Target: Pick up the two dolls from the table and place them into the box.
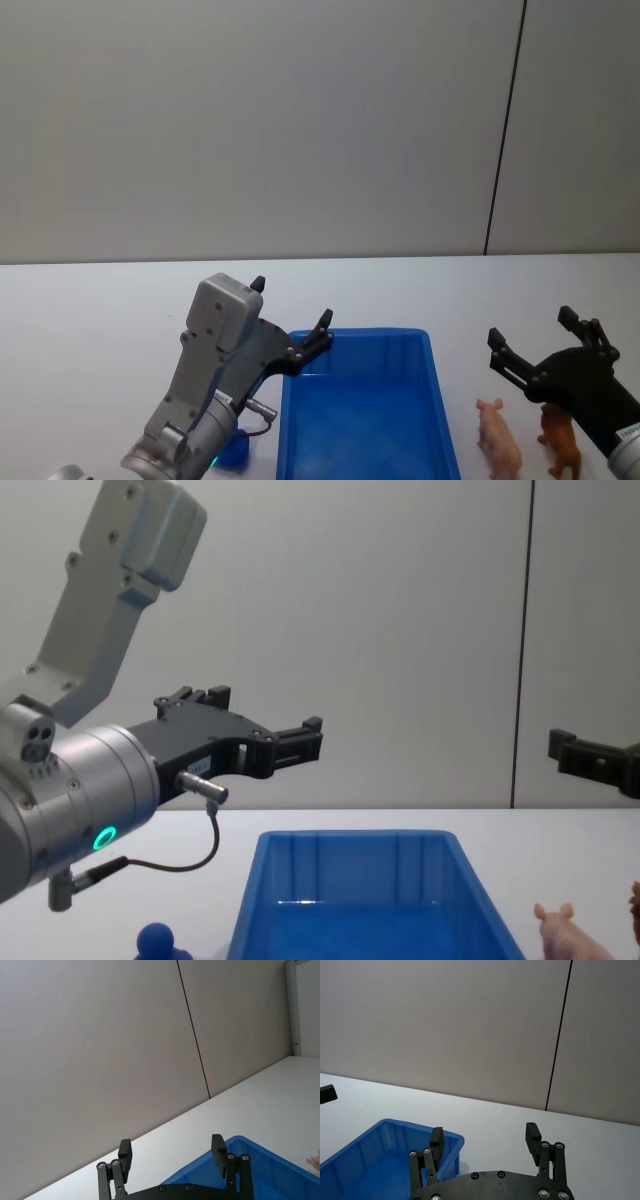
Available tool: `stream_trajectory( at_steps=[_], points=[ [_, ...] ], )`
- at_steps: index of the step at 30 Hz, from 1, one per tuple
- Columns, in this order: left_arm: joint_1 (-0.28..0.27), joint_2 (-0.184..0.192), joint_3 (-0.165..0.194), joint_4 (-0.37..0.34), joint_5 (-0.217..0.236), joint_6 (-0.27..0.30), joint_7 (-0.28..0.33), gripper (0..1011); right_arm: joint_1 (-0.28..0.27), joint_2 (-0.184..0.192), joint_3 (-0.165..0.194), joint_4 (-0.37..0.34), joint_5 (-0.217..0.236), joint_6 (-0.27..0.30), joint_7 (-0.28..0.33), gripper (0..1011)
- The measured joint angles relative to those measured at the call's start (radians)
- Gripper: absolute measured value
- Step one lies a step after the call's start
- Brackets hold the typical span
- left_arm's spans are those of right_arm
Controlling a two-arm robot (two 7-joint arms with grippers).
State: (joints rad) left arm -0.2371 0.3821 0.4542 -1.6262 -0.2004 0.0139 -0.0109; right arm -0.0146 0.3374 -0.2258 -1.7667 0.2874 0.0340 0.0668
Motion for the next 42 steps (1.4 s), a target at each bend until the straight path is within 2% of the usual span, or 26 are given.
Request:
stream_trajectory(
  at_steps=[27,34,42],
  points=[
    [0.0,0.0,0.0,0.0,0.0,0.0,0.0,1001,0.001,0.004,0.003,0.001,0.001,0.001,0.005,1001],
    [0.0,0.0,0.0,0.0,0.0,0.0,0.0,1001,-0.001,0.029,0.021,0.004,0.013,0.02,0.029,1001],
    [0.0,0.0,0.0,0.0,0.0,0.0,0.0,1001,-0.022,0.078,0.054,0.007,0.047,0.063,0.066,1001]
  ],
)
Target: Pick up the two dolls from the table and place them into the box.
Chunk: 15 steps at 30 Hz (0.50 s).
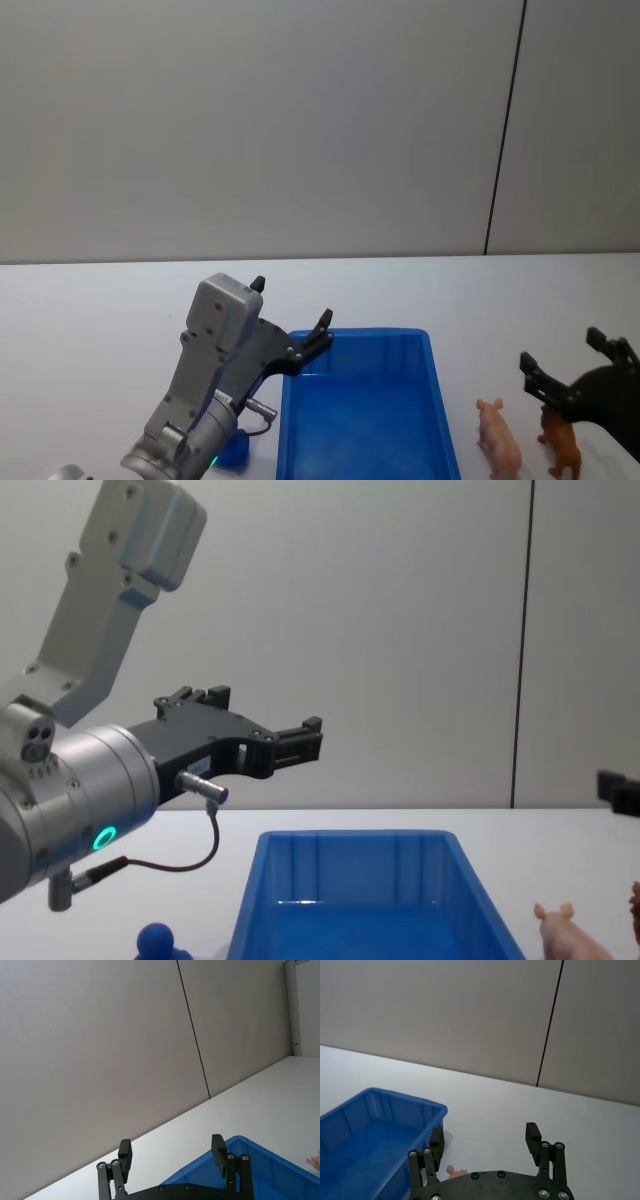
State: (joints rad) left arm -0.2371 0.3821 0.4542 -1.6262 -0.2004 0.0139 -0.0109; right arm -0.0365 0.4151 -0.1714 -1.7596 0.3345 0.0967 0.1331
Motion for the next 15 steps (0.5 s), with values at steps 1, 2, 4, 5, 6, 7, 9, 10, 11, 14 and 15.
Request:
stream_trajectory(
  at_steps=[1,2,4,5,6,7,9,10,11,14,15],
  points=[
    [0.0,0.0,0.0,0.0,0.0,0.0,0.0,1001,-0.007,0.01,0.006,0.001,0.006,0.007,0.006,1001],
    [0.0,0.0,0.0,0.0,0.0,0.0,0.0,1001,-0.009,0.015,0.009,0.001,0.011,0.012,0.009,1001],
    [0.0,0.0,0.0,0.0,0.0,0.0,0.0,1001,-0.016,0.023,0.015,0.002,0.016,0.018,0.014,1001],
    [0.0,0.0,0.0,0.0,0.0,0.0,0.0,1001,-0.019,0.027,0.017,0.002,0.019,0.022,0.016,1001],
    [0.0,0.0,0.0,0.0,0.0,0.0,0.0,1001,-0.024,0.034,0.021,0.003,0.024,0.028,0.021,1001],
    [0.0,0.0,0.0,0.0,0.0,0.0,0.0,1001,-0.027,0.037,0.023,0.004,0.027,0.033,0.024,1001],
    [0.0,0.0,0.0,0.0,0.0,0.0,0.0,1002,-0.034,0.045,0.028,0.007,0.034,0.044,0.03,1001],
    [0.0,0.0,0.0,0.0,0.0,0.0,0.0,1001,-0.037,0.048,0.029,0.008,0.036,0.047,0.032,1001],
    [0.0,0.0,0.0,0.0,0.0,0.0,0.0,1001,-0.039,0.05,0.031,0.01,0.038,0.052,0.034,1001],
    [0.0,0.0,0.0,0.0,0.0,0.0,0.0,1001,-0.047,0.056,0.033,0.017,0.044,0.065,0.041,1001],
    [0.0,0.0,0.0,0.0,0.0,0.0,0.0,1001,-0.049,0.057,0.034,0.023,0.046,0.071,0.044,1001]
  ],
)
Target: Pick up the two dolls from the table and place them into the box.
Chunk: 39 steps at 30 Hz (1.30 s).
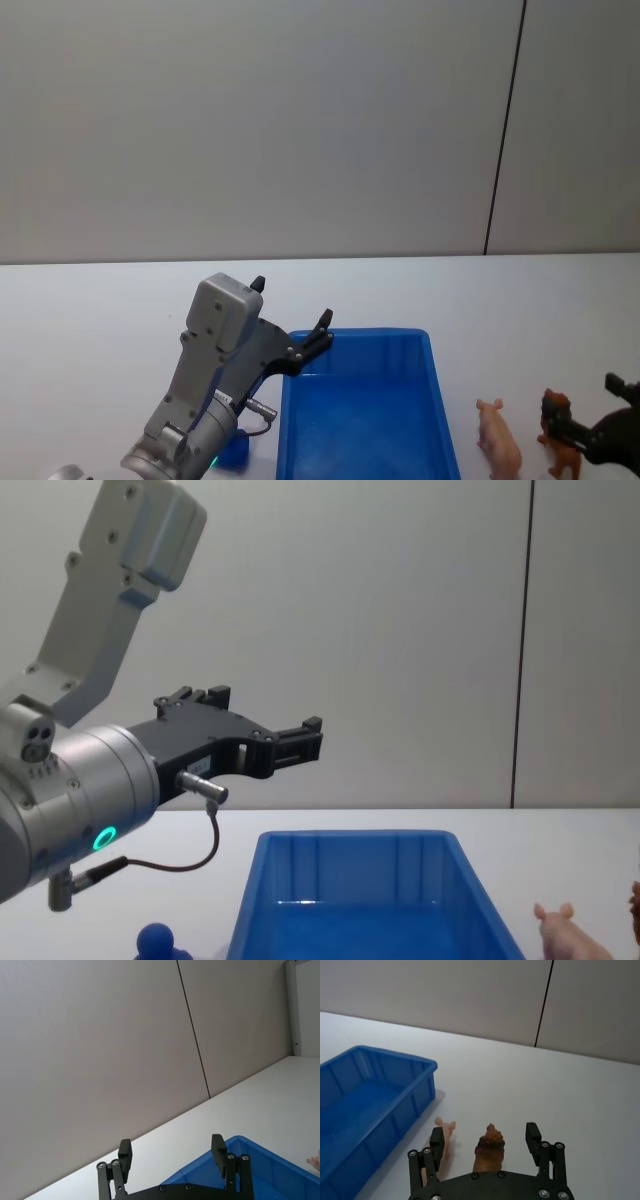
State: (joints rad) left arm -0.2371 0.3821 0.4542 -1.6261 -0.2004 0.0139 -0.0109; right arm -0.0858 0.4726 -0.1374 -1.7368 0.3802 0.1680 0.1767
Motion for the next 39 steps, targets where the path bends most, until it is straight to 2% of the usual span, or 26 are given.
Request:
stream_trajectory(
  at_steps=[11,27,33,39],
  points=[
    [0.0,0.0,0.0,0.0,0.0,0.0,0.0,1001,0.004,-0.007,-0.006,0.055,0.012,0.038,0.024,1001],
    [0.0,0.0,0.0,0.0,0.0,0.0,0.0,1002,0.048,-0.037,-0.021,0.148,0.031,0.077,0.063,998],
    [0.0,0.0,0.0,0.0,0.0,0.0,0.0,1001,0.059,-0.045,-0.026,0.171,0.039,0.09,0.076,880],
    [0.0,0.0,0.0,0.0,0.0,0.0,0.0,1001,0.065,-0.05,-0.029,0.187,0.046,0.104,0.083,682]
  ],
)
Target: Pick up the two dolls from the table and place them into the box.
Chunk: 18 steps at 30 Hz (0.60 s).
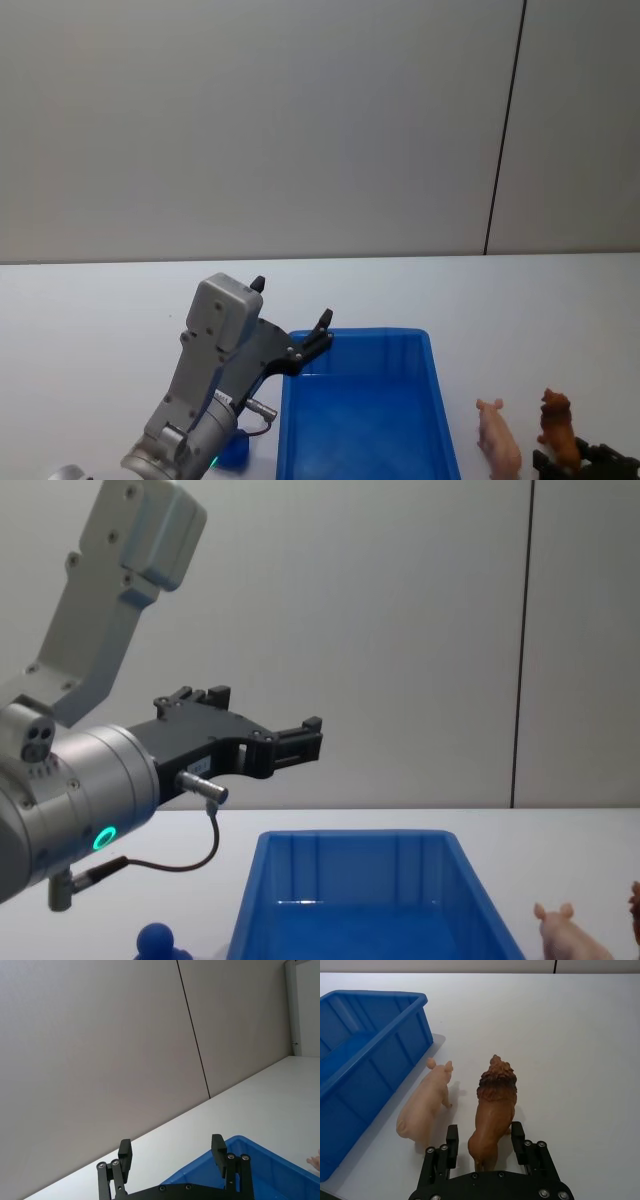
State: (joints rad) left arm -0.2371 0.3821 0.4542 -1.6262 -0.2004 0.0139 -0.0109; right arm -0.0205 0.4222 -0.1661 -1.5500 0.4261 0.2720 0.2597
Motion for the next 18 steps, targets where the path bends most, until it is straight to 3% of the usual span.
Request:
stream_trajectory(
  at_steps=[11,18],
  points=[
    [0.0,0.0,0.0,0.0,0.0,0.0,0.0,1001,-0.001,-0.001,-0.001,-0.008,0.001,0.003,-0.01,336],
    [0.0,0.0,0.0,0.0,0.0,0.0,0.0,1001,-0.006,0.002,0.0,-0.042,-0.022,-0.022,-0.033,302]
  ],
)
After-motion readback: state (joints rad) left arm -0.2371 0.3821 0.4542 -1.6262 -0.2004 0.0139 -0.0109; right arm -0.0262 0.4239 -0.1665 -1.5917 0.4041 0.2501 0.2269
